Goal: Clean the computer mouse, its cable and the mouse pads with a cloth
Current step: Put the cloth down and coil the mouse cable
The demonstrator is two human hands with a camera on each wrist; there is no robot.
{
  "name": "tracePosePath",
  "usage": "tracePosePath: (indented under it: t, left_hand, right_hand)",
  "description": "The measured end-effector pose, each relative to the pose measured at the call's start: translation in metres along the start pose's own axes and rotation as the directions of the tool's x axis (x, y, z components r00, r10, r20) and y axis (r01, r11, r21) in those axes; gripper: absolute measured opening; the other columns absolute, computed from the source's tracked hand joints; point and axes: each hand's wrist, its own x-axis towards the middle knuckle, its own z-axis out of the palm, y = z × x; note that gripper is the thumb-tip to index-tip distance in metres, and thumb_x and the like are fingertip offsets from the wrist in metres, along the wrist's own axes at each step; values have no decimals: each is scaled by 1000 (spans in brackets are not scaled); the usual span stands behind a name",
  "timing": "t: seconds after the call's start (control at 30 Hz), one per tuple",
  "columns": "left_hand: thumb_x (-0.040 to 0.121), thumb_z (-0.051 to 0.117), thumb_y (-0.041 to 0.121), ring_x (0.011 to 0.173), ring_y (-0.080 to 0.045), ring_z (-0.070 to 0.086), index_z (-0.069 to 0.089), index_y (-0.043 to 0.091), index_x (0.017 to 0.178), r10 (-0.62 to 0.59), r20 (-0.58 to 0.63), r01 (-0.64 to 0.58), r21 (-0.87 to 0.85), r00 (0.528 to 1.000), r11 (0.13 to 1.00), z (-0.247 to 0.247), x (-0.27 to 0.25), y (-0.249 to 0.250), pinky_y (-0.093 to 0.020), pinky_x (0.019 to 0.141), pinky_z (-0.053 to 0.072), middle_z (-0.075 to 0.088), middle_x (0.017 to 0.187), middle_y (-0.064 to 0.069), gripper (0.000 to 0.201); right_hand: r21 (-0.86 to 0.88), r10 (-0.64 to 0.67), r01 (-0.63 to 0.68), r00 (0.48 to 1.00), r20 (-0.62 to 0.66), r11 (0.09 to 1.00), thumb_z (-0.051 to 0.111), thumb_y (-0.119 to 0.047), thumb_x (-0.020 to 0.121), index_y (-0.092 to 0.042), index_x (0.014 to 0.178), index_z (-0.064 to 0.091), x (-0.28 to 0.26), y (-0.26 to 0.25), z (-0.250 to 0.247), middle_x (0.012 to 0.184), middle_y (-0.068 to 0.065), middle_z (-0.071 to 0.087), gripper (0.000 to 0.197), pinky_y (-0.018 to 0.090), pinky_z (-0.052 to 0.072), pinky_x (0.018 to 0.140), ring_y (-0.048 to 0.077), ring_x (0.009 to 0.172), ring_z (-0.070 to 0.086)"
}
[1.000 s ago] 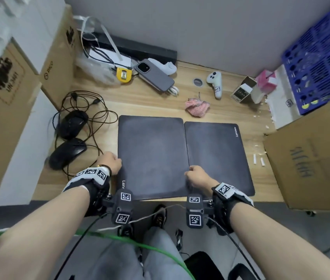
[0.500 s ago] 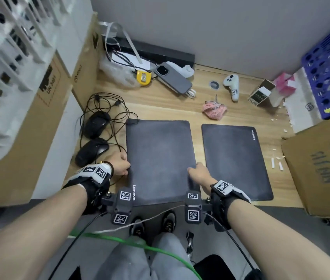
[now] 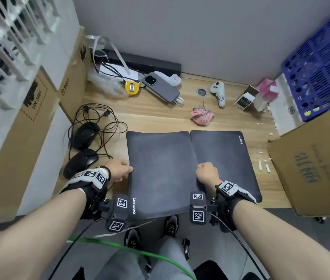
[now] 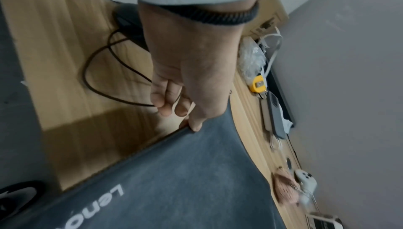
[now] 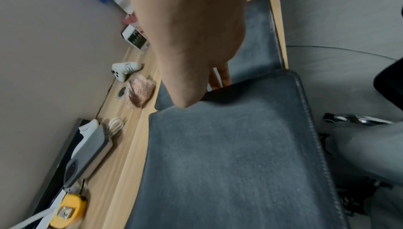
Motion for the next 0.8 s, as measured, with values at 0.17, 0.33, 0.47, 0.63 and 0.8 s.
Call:
tracePosePath:
  t: [0.17,0.33,0.47,0.63,0.8]
  left_hand:
    - [85,59,30,50,-19,49,50,17,63,97,82,-109,150,992,983,21,-1,63,-26,64,45,50,51,0,27]
    - [86,60,29,57,-17,45,46,17,58,173,128,-198,215,977,956,59,3,121,-27,65,40,46,56,3,34]
    - [86,59,29,57,-16,46,49,17,60,157,123,-182,238,980,954,88,13,152,-30,70,46,47,54,2,31]
    - [89,55,30,61,-18,54,51,17,59,105,85,-123,241,991,963,121,26,192,-27,75,48,53,50,2,33]
    - [91,51,25,78,-26,63,62,13,74,-9,54,-11,365,999,931,139,37,211,-25,70,46,66,72,-7,23]
  right_hand:
    - [-22,49,-51,996,-81,998,43,-14,96,-5,109,64,8,32,-59,125,22,58,27,32,40,93,38,119,51]
    - [-11,-7,6,992,-124,1000,43,-8,92,-17,57,40,33,75,-100,90,18,52,36,32,40,80,22,89,48]
    - [-32,-18,14,994,-105,999,41,-1,93,-5,81,59,51,96,-121,109,26,61,21,34,43,88,36,106,57]
    - [-38,-1,-3,994,-112,999,42,-1,90,-8,73,51,90,118,-136,102,25,60,21,33,42,86,37,100,56]
    - [-50,20,-17,998,61,999,44,-2,91,-7,70,53,119,138,-143,100,22,61,23,33,44,86,39,108,57]
